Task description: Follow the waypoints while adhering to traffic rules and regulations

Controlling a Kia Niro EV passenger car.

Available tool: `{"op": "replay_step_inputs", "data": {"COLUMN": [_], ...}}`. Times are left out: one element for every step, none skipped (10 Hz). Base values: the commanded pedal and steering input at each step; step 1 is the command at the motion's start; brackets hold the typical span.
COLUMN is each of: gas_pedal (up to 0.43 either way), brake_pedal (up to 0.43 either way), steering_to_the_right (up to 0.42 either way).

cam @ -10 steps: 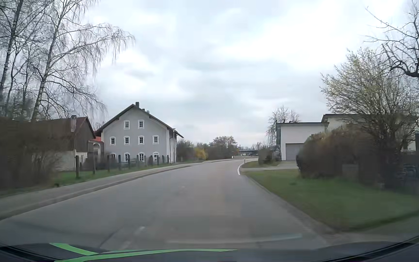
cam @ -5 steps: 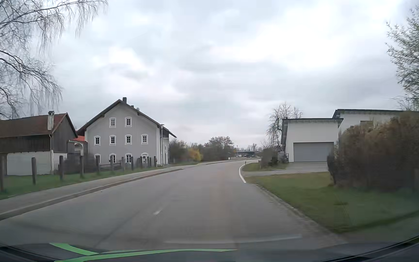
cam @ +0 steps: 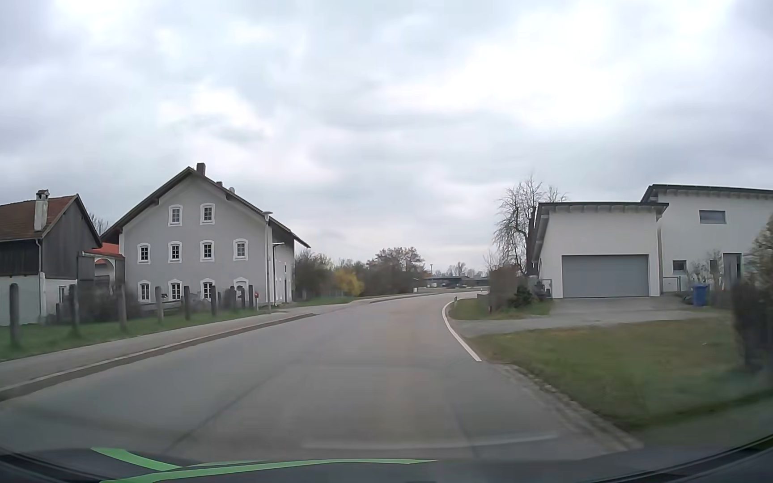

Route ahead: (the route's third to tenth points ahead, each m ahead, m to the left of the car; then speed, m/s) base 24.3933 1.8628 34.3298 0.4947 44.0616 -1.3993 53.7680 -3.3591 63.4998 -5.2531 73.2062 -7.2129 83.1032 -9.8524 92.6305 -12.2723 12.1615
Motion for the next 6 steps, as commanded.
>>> {"op": "replay_step_inputs", "data": {"gas_pedal": [0.118,0.118,0.118,0.118,0.118,0.118], "brake_pedal": [0.000,0.000,0.000,0.000,0.000,0.000], "steering_to_the_right": [0.013,0.013,0.013,0.013,0.014,0.014]}}
